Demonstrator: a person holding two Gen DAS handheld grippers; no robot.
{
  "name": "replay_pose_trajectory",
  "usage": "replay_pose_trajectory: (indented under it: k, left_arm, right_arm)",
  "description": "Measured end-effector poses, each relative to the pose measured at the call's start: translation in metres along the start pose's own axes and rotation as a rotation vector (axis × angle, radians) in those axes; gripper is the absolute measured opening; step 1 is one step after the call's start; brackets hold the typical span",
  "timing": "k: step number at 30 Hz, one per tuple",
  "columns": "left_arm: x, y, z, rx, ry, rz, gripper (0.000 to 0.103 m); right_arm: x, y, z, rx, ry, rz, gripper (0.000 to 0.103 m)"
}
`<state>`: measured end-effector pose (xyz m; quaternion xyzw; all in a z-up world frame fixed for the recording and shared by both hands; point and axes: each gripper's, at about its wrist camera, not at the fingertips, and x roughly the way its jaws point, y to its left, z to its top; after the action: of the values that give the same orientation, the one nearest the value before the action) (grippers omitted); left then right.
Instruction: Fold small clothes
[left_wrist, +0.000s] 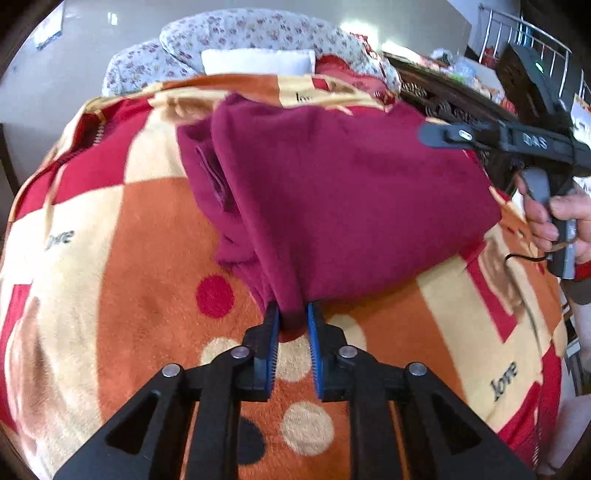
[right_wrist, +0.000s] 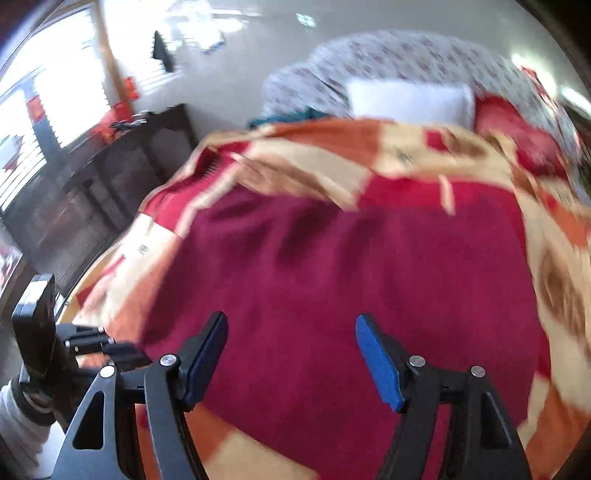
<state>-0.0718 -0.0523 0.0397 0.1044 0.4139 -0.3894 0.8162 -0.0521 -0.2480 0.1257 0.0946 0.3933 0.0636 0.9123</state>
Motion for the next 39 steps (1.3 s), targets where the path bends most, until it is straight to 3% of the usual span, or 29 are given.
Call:
replay_pose_trajectory:
  k: [1, 3, 7, 13, 16, 19, 25, 32, 35, 38, 39]
  left_arm:
    - [-0.004, 0.0, 0.0, -0.006, -0.013, 0.003, 0.02]
    - [-0.01, 0.001, 0.001, -0.024, -0.034, 0.007, 0.035]
    - [-0.008, 0.005, 0.008, -0.094, -0.077, 0.012, 0.044]
    - [0.018, 0.015, 0.021, -0.175, -0.07, 0.036, 0.046]
    - [0.031, 0.025, 0.018, -0.223, -0.053, 0.022, 0.046]
    - [0.036, 0.033, 0.016, -0.259, -0.05, 0.024, 0.053]
    - [0.029, 0.031, 0.019, -0.258, -0.065, 0.068, 0.057]
    - [0.028, 0.033, 0.018, -0.264, -0.076, 0.106, 0.063]
    - [0.029, 0.034, 0.018, -0.263, -0.081, 0.122, 0.067]
    - [0.029, 0.033, 0.018, -0.262, -0.082, 0.129, 0.068]
    - [0.028, 0.033, 0.018, -0.264, -0.083, 0.129, 0.068]
  right_arm:
    - [0.008, 0.008, 0.008, -0.011, -0.005, 0.012, 0.068]
    - [0.028, 0.022, 0.026, -0.023, -0.009, 0.025, 0.057]
    - [0.082, 0.047, 0.052, -0.057, 0.013, -0.018, 0.032]
    - [0.152, 0.053, 0.068, -0.034, 0.075, -0.035, 0.029]
    - [0.165, 0.061, 0.071, -0.067, 0.074, -0.08, 0.031]
    - [0.155, 0.059, 0.072, -0.058, 0.08, -0.067, 0.031]
    - [0.137, 0.065, 0.079, -0.066, 0.059, -0.055, 0.031]
    - [0.169, 0.076, 0.077, -0.08, 0.128, -0.021, 0.032]
    - [0.164, 0.079, 0.078, -0.089, 0.128, -0.024, 0.033]
    - [0.15, 0.079, 0.077, -0.065, 0.133, 0.016, 0.058]
    - [0.142, 0.079, 0.077, -0.048, 0.123, 0.019, 0.074]
